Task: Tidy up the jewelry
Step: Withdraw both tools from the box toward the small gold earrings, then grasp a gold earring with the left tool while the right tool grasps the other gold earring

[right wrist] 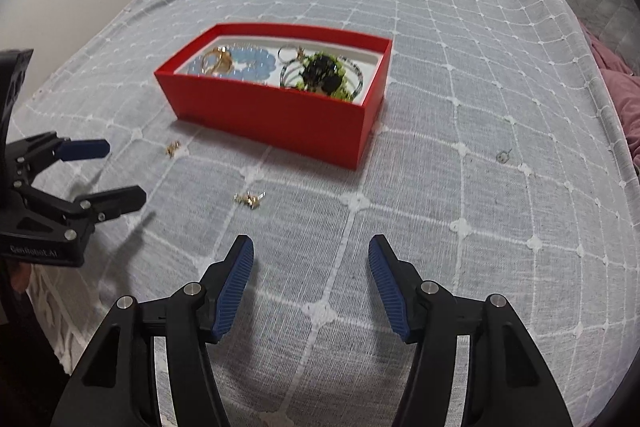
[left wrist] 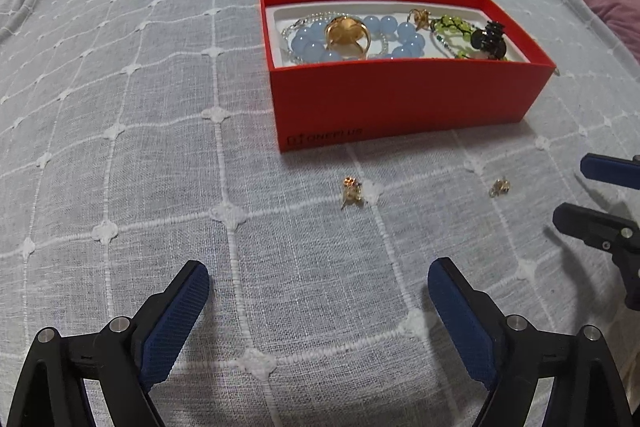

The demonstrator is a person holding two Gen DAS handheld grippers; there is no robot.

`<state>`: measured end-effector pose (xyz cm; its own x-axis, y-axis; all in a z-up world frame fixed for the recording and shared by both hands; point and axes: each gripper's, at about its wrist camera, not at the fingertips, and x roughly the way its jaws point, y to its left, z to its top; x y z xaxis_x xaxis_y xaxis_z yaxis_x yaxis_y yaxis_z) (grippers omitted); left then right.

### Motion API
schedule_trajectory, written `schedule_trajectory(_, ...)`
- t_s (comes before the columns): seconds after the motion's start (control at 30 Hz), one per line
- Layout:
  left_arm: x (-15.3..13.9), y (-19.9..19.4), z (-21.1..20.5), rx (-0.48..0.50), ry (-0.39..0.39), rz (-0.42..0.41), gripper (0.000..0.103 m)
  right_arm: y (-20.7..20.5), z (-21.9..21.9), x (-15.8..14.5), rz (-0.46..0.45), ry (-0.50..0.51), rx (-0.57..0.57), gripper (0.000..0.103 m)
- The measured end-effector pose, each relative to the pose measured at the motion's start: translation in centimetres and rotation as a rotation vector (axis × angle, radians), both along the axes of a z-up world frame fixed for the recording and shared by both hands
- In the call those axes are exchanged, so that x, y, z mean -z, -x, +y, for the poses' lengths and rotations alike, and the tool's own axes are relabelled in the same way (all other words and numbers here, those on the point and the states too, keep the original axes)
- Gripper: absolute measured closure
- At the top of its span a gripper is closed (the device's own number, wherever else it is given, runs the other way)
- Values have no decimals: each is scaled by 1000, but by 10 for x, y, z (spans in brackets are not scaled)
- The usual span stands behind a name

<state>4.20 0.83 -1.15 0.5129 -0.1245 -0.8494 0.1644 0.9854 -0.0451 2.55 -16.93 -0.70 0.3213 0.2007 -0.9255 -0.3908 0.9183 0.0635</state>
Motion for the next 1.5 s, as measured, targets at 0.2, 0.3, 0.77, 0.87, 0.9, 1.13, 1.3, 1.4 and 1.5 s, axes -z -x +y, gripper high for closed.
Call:
schedule_trajectory(0.2, 1, -2, 7, 11, 51, -46, 19, 6, 4, 4, -16, 35, -27, 40)
schedule_trajectory(0.3, 0, -7, 7, 37, 114, -64, 31, 6, 5, 6, -13, 31, -29, 40)
schedule_trajectory(0.77, 8, -24, -16, 91, 56, -83, 79, 5, 11, 7, -9, 31, -43, 40)
schedule_trajectory(0.87, 8, -27, -21, 99, 44, -88, 86, 5, 13, 8, -12, 34, -41, 40)
schedule_trajectory(0.9, 8, -27, -22, 100, 39, -89, 87, 5, 13, 8, -13, 34, -40, 40)
schedule_trajectory(1.13, 6, -26, -22, 103, 18, -89, 96, 5, 17, 9, -18, 32, -40, 40)
schedule_trajectory(1.3, 4, -25, -21, 94, 10, -86, 96, 5, 19, 9, -19, 31, -43, 40)
schedule_trajectory(1.4, 3, -23, -14, 69, 17, -75, 96, 6, 21, 9, -20, 27, -47, 40)
schedule_trajectory(1.5, 2, -22, -7, 48, 26, -66, 96, 6, 23, 9, -23, 21, -55, 40)
